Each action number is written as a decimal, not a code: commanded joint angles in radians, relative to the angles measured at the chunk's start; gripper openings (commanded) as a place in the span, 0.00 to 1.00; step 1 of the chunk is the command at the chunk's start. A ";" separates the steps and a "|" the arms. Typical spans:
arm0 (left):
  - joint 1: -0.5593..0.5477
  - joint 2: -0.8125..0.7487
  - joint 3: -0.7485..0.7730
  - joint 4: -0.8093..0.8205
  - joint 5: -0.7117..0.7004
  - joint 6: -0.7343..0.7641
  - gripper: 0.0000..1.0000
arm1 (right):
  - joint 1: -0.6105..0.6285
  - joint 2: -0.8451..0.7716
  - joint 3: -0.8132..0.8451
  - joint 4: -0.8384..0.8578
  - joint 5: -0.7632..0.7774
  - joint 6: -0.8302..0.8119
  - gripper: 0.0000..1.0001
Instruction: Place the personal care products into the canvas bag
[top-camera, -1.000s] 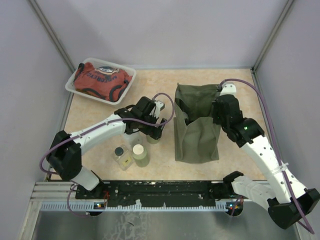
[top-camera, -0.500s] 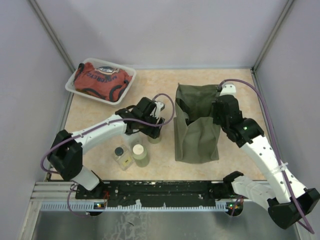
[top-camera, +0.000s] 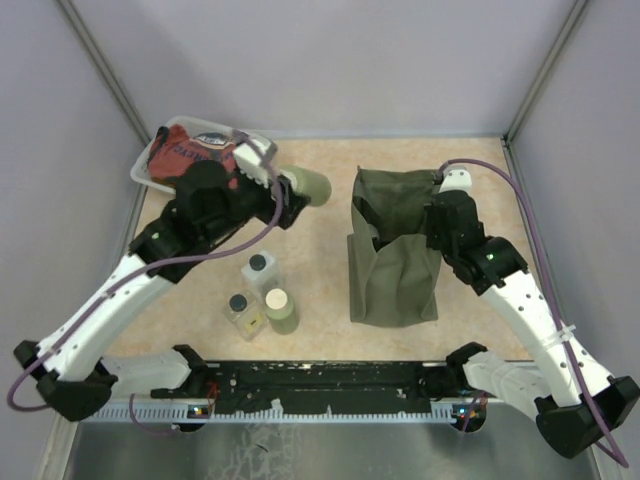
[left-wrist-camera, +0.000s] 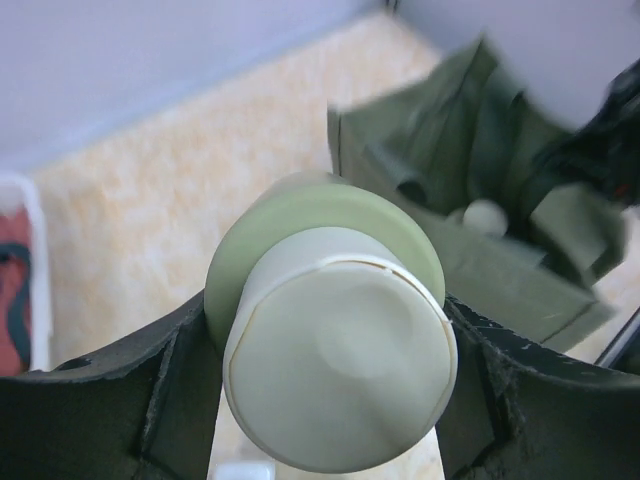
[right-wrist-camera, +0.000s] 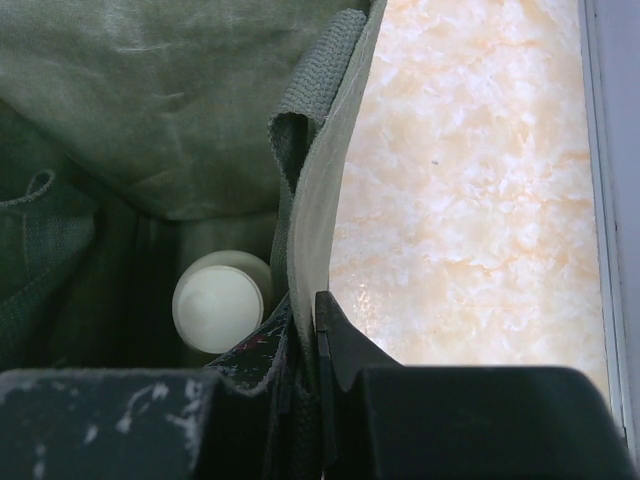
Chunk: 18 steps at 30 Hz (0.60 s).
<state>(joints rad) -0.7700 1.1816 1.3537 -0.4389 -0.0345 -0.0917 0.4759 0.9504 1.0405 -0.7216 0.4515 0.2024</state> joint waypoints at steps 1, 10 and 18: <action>-0.003 -0.130 0.069 0.203 0.036 0.047 0.00 | 0.006 0.010 -0.018 -0.032 0.007 -0.012 0.08; -0.004 -0.018 0.079 0.409 0.238 0.045 0.00 | 0.006 0.014 0.000 -0.043 0.006 -0.011 0.08; -0.013 0.251 0.241 0.472 0.339 0.086 0.00 | 0.006 0.020 0.002 -0.055 0.020 -0.012 0.08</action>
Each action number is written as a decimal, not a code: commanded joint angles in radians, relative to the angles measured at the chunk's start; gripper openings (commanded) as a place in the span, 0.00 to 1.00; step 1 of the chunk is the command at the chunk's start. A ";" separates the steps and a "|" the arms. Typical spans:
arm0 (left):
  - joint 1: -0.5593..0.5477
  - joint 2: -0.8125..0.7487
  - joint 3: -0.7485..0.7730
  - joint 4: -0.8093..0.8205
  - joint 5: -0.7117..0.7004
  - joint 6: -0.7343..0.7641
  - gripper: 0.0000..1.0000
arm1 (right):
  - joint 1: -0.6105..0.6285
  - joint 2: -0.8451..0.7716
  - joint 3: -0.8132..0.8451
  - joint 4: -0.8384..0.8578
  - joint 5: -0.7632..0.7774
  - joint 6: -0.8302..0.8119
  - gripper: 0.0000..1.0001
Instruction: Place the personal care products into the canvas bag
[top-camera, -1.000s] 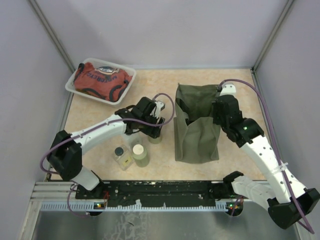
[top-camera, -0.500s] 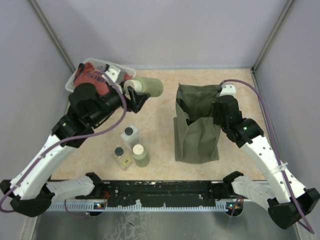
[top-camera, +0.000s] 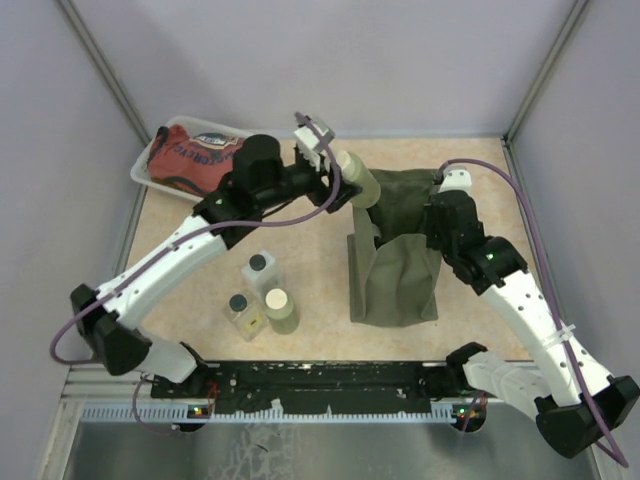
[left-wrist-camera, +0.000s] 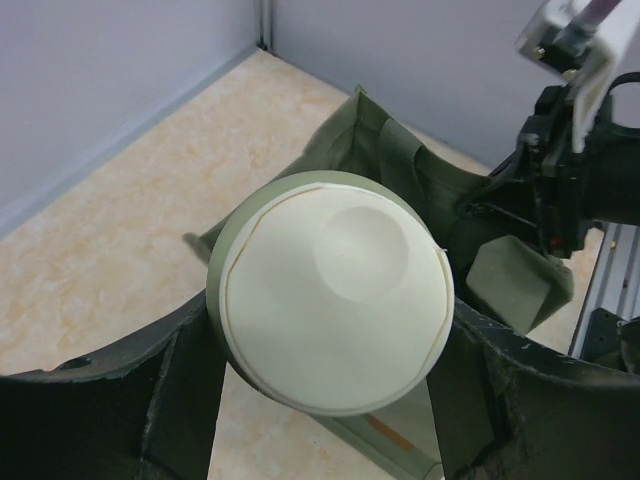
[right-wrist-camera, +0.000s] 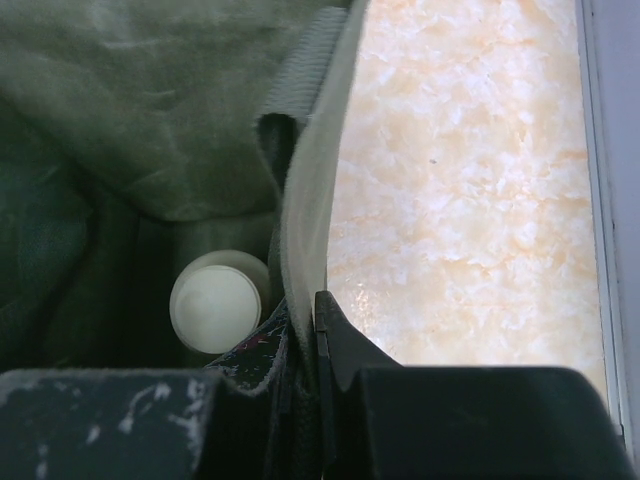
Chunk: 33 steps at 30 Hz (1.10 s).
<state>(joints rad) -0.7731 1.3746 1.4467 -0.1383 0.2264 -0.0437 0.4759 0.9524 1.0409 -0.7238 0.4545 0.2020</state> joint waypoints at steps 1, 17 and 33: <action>-0.011 0.087 0.171 0.163 0.085 0.046 0.00 | 0.006 0.017 0.001 -0.052 0.017 -0.012 0.08; -0.032 0.142 0.239 0.215 0.182 0.044 0.00 | 0.006 0.027 -0.015 -0.043 0.025 -0.015 0.08; -0.040 0.283 0.251 0.308 0.295 -0.017 0.00 | 0.006 0.034 -0.019 -0.045 0.032 -0.012 0.08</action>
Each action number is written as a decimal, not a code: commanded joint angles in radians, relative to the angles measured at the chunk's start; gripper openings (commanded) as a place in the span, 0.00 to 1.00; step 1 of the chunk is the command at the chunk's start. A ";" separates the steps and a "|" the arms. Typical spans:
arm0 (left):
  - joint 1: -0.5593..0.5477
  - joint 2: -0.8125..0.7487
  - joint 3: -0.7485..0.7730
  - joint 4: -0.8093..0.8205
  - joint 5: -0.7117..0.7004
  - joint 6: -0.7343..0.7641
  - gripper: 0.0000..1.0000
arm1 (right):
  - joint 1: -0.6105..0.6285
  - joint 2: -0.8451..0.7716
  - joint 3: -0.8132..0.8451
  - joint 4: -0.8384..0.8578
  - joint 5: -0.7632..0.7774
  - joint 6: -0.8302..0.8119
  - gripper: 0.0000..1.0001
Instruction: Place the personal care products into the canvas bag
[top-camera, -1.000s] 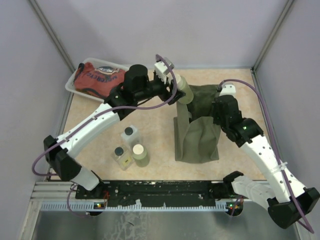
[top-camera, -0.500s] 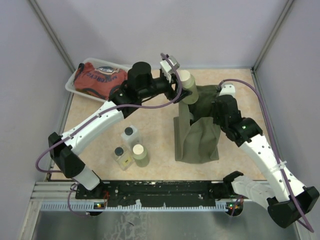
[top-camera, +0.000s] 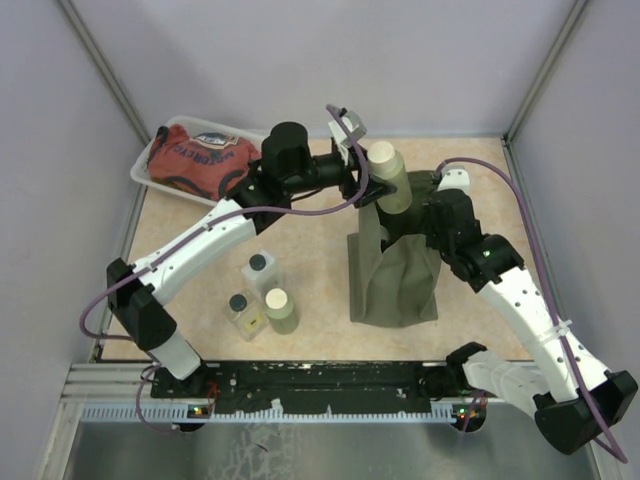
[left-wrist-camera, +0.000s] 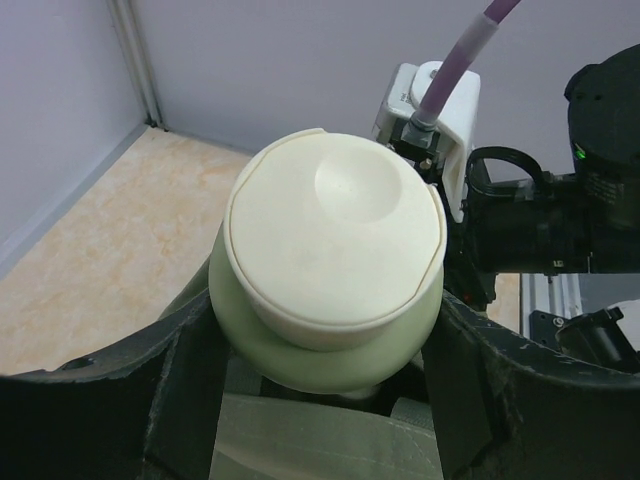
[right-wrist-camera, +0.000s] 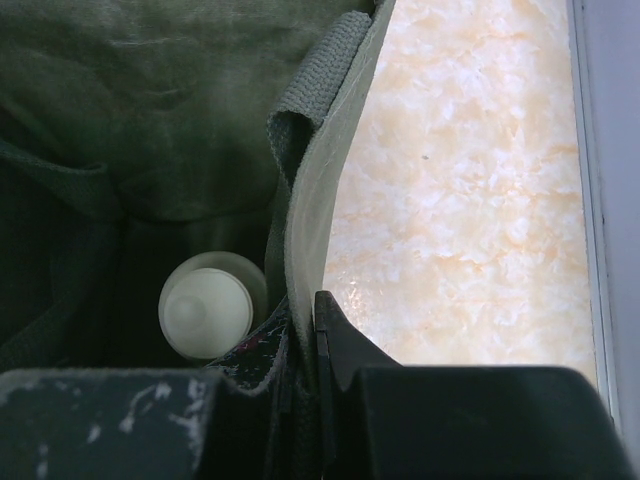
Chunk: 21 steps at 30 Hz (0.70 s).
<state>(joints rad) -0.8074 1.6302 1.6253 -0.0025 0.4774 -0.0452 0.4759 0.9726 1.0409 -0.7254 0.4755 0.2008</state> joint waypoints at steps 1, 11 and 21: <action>-0.007 0.040 0.074 0.175 0.043 -0.014 0.00 | 0.006 0.014 -0.018 -0.044 0.010 -0.009 0.08; -0.007 0.123 -0.002 0.188 -0.069 0.022 0.00 | 0.006 0.006 -0.008 -0.054 0.015 -0.011 0.08; -0.011 0.118 -0.176 0.195 -0.249 0.066 0.00 | 0.006 0.020 -0.002 -0.078 0.046 -0.006 0.08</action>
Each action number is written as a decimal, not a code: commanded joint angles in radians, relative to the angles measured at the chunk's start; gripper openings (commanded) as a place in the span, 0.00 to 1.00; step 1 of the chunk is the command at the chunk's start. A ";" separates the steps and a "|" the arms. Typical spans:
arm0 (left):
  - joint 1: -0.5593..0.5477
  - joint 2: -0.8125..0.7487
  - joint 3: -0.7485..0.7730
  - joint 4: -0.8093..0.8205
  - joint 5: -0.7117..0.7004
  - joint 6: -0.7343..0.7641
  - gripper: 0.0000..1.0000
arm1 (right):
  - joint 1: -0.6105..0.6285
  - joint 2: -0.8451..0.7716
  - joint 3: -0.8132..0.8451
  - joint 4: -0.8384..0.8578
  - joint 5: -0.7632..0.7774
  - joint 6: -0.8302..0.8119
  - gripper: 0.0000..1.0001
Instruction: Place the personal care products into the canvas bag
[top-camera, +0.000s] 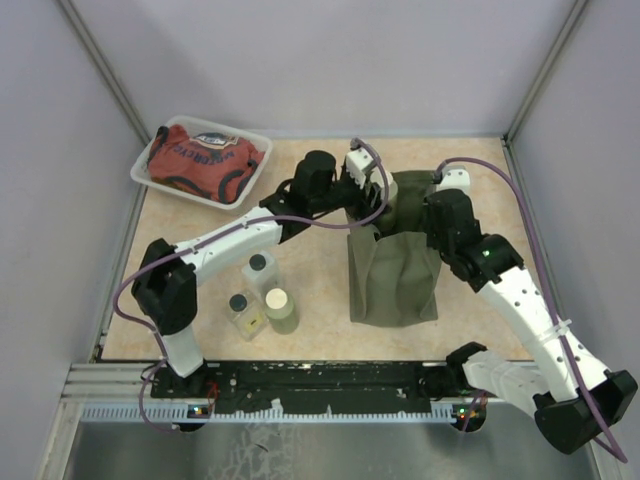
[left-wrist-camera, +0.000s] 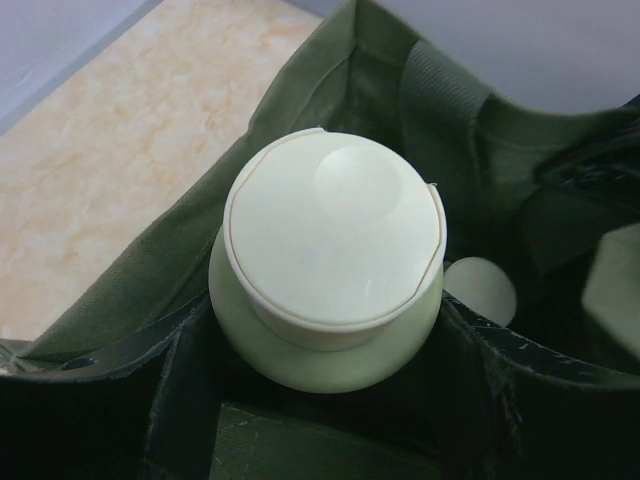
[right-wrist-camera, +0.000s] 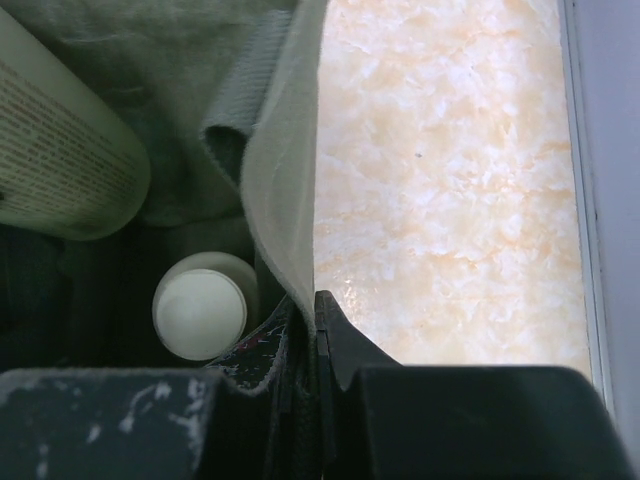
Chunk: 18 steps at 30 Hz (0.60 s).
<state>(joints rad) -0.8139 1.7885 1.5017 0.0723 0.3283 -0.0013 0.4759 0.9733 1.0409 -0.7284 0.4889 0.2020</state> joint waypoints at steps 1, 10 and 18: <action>-0.006 -0.038 -0.066 0.123 -0.113 0.024 0.00 | 0.006 0.019 -0.001 -0.076 0.036 -0.006 0.08; -0.026 0.047 -0.141 0.197 -0.167 0.013 0.00 | 0.006 0.021 -0.004 -0.083 0.049 -0.004 0.08; -0.046 0.124 -0.157 0.245 -0.138 -0.015 0.23 | 0.006 0.029 -0.016 -0.069 0.045 -0.011 0.07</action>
<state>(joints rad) -0.8364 1.8591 1.3659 0.2630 0.1730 0.0010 0.4759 0.9855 1.0409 -0.7464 0.5171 0.2039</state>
